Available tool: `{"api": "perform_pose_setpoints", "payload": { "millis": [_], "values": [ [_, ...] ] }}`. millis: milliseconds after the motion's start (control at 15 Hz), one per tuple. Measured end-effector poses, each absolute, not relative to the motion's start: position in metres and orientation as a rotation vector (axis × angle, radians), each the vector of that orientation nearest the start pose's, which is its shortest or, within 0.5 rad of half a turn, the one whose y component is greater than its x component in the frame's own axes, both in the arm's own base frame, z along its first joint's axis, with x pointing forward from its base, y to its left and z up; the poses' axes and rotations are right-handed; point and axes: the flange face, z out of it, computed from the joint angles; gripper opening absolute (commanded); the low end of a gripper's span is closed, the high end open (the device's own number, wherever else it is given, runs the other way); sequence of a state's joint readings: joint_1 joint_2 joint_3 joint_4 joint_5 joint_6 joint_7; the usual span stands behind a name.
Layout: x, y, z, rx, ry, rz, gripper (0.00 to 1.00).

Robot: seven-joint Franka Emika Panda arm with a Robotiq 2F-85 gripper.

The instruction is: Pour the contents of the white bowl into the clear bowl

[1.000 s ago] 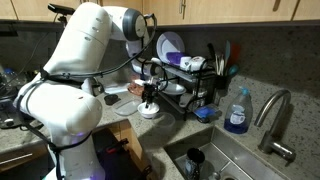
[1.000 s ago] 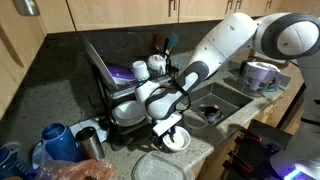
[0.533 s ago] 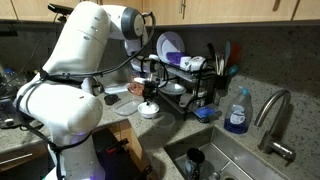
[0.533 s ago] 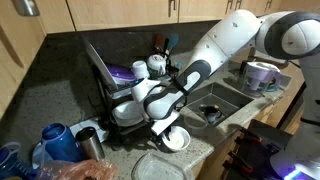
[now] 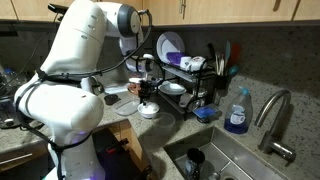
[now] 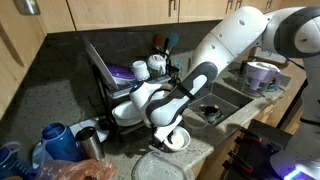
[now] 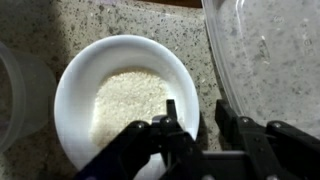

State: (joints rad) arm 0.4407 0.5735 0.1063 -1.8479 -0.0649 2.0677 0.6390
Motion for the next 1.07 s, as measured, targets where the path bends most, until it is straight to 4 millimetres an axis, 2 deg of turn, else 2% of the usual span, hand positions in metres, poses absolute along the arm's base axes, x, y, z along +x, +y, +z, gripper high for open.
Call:
{"api": "perform_pose_setpoints", "payload": {
  "millis": [67, 133, 200, 467, 667, 800, 867, 1000, 1067],
  "values": [
    [0.514, 0.307, 0.19, -3.295, 0.094, 0.495, 0.28],
    [0.512, 0.306, 0.19, -3.3, 0.102, 0.496, 0.32],
    [0.511, 0.304, 0.191, -3.308, 0.113, 0.493, 0.3],
    [0.505, 0.298, 0.194, -3.336, 0.121, 0.479, 0.12],
    [0.501, 0.297, 0.195, -3.349, 0.136, 0.476, 0.16],
    [0.497, 0.297, 0.194, -3.351, 0.135, 0.485, 0.31],
    [0.495, 0.297, 0.193, -3.352, 0.135, 0.489, 0.44],
    [0.491, 0.298, 0.19, -3.356, 0.144, 0.499, 0.58],
    [0.488, 0.298, 0.189, -3.359, 0.141, 0.507, 0.6]
  ]
}}
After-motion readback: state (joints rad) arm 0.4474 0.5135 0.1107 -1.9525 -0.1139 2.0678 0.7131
